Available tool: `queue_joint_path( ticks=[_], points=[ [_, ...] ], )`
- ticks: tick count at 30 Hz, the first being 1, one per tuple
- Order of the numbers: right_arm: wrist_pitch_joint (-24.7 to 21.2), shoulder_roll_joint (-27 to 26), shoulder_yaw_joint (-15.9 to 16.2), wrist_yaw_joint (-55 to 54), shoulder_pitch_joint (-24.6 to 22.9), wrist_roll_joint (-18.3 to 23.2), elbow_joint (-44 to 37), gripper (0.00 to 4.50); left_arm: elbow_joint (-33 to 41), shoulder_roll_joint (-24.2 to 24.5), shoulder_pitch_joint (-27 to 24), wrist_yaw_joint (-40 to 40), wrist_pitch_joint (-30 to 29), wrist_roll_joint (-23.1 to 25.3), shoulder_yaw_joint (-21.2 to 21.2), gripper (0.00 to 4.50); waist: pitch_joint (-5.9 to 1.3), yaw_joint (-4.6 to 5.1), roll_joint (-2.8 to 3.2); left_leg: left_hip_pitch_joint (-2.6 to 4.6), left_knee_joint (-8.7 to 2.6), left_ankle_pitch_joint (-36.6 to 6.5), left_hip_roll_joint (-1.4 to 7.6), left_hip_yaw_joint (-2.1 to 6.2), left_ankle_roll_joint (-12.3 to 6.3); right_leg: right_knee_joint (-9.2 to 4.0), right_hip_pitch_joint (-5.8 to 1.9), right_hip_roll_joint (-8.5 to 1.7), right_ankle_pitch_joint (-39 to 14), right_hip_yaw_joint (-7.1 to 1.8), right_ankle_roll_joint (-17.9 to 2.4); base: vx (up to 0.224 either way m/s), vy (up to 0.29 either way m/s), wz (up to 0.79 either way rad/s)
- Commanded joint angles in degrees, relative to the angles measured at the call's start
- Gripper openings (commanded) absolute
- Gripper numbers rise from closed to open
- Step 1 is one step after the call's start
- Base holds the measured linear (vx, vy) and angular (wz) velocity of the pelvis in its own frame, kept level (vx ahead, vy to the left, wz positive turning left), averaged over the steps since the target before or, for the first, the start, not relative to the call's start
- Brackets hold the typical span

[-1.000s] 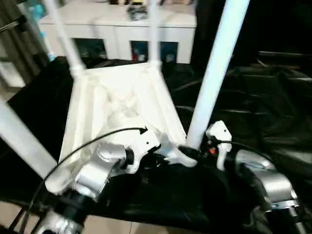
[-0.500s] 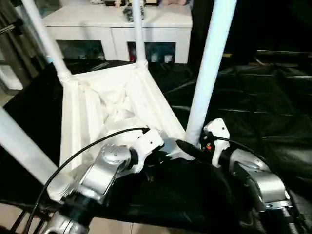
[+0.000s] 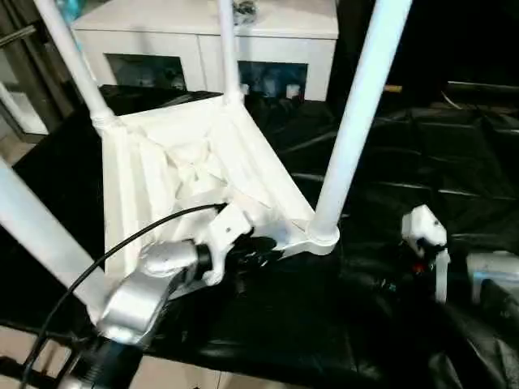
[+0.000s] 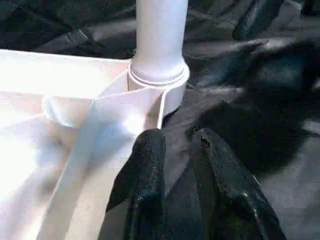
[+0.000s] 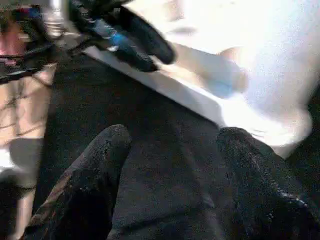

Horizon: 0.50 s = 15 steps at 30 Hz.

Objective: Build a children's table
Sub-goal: Rotate table base

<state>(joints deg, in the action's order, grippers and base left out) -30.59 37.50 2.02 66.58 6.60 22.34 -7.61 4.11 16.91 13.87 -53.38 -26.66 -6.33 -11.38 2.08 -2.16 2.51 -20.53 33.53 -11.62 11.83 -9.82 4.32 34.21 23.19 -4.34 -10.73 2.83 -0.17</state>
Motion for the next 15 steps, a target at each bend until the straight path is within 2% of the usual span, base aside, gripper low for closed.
queue_joint_path(
  ticks=[1, 3, 4, 6, 7, 8, 9, 10, 11, 12, 13, 14, 15],
  points=[
    [0.7, -0.9, 2.0, -0.5, 0.1, -1.0, -0.9, 3.18, 4.6, 0.3, -0.5, 0.2, -4.1, -1.8, 1.1, 1.11, -2.51, -0.28, -0.55, -0.15, -3.79, -10.5, 1.26, -0.04, -4.45, -4.39, -2.95, -2.69, -13.0, -1.74, -13.3, 0.0, 0.0, 0.0],
    [2.3, -4.1, 4.8, -2.7, 1.6, -3.2, 1.0, 3.18, 9.1, 0.6, -2.4, 1.7, -8.0, -3.2, 1.7, 1.11, -2.5, -0.28, -0.42, -0.07, -3.82, -11.6, 1.2, 0.05, -3.38, -4.54, -2.87, -2.73, -15.5, -1.77, -12.4, 0.0, 0.0, 0.0],
    [2.3, -4.1, 4.8, -2.7, 1.6, -3.2, 1.0, 3.18, 9.1, 0.6, -2.4, 1.7, -8.0, -3.2, 1.7, 1.11, -2.4, -0.17, -0.46, -0.25, -3.89, -11.6, 1.04, 0.08, -2.96, -4.6, -2.88, -2.6, -16.3, -1.75, -11.8, 0.0, 0.0, 0.0],
    [2.7, -6.7, 7.0, -5.1, 3.5, -4.6, 3.1, 3.18, 12.2, 0.5, -4.8, 2.3, -9.8, -5.1, 2.0, 1.11, -2.57, -0.08, -0.28, -0.16, -3.86, -11.7, 1.0, 0.17, -2.31, -4.41, -2.87, -2.56, -15.8, -1.74, -11.7, 0.0, 0.0, 0.0],
    [2.5, -8.3, 8.4, -6.2, 4.7, -5.0, 4.1, 3.18, 14.3, 0.5, -6.8, 2.1, -11.5, -7.1, 1.9, 1.11, -2.55, -0.02, -0.63, -0.22, -3.86, -11.4, 0.95, 0.09, -2.33, -4.48, -2.84, -2.46, -15.3, -1.78, -11.5, 0.0, 0.0, 0.0],
    [2.4, -8.5, 8.6, -6.4, 5.0, -5.0, 4.2, 3.18, 14.8, 0.5, -7.3, 2.0, -11.9, -7.6, 1.9, 1.11, -2.52, 0.08, -0.39, -0.39, -3.91, -11.0, 0.89, 0.14, -2.37, -4.29, -2.92, -2.47, -14.9, -1.82, -11.6, 0.0, 0.0, 0.0],
    [2.1, -9.2, 9.4, -6.7, 5.5, -5.3, 4.4, 3.18, 15.6, -0.1, -8.5, 2.5, -13.3, -9.3, 2.3, 1.11, -2.59, -0.01, -0.93, -0.12, -3.75, -11.1, 0.9, -0.07, -2.6, -4.53, -2.72, -2.32, -14.9, -1.87, -11.4, 0.0, 0.0, 0.0],
    [2.1, -9.2, 9.4, -6.7, 5.5, -5.3, 4.4, 3.18, 15.6, -0.1, -8.5, 2.5, -13.3, -9.3, 2.3, 1.11, -2.55, -0.09, -0.54, -0.08, -3.77, -10.6, 0.96, -0.04, -2.62, -4.34, -2.68, -2.34, -14.2, -1.96, -11.6, 0.0, 0.0, 0.0],
    [2.1, -9.3, 9.6, -6.6, 5.5, -5.4, 4.5, 3.18, 15.6, -0.5, -8.8, 3.1, -13.5, -9.3, 2.5, 1.11, -2.58, -0.07, -1.17, -0.15, -3.65, -10.4, 0.95, -0.14, -2.77, -4.35, -2.71, -2.26, -13.9, -1.96, -11.5, 0.0, 0.0, 0.0],
    [2.1, -9.3, 9.9, -6.4, 5.6, -5.5, 4.6, 3.18, 16.1, -0.3, -9.4, 3.5, -14.2, -9.0, 2.5, 1.11, -2.69, -0.5, -1.04, 0.13, -3.59, -9.7, 1.03, -0.18, -2.9, -4.24, -2.61, -2.27, -13.0, -2.05, -11.5, 0.0, 0.0, 0.0],
    [2.1, -9.4, 10.2, -6.1, 5.6, -5.5, 4.6, 3.18, 16.8, -0.2, -10.2, 4.0, -14.6, -8.8, 2.7, 1.11, -2.72, -0.63, -0.8, -0.04, -3.59, -8.7, 1.04, -0.07, -2.95, -3.87, -2.82, -2.26, -10.9, -2.04, -11.8, 0.0, 0.0, 0.0],
    [2.1, -9.3, 10.5, -5.7, 5.8, -5.7, 4.7, 3.18, 18.3, -0.4, -11.2, 4.6, -15.9, -9.3, 3.2, 1.11, -2.67, -0.65, -1.34, -0.31, -3.67, -8.2, 1.05, -0.03, -3.08, -3.63, -3.07, -2.3, -10.1, -1.98, -11.7, 0.0, 0.0, 0.0],
    [2.3, -9.2, 10.7, -5.6, 5.9, -5.9, 5.0, 3.18, 18.9, -0.6, -11.4, 5.0, -16.9, -9.6, 3.6, 1.11, -2.67, -0.74, -1.22, -0.29, -3.67, -8.0, 1.05, -0.05, -3.13, -3.71, -3.08, -2.37, -10.2, -1.99, -11.6, 0.0, 0.0, 0.0]
  ],
)
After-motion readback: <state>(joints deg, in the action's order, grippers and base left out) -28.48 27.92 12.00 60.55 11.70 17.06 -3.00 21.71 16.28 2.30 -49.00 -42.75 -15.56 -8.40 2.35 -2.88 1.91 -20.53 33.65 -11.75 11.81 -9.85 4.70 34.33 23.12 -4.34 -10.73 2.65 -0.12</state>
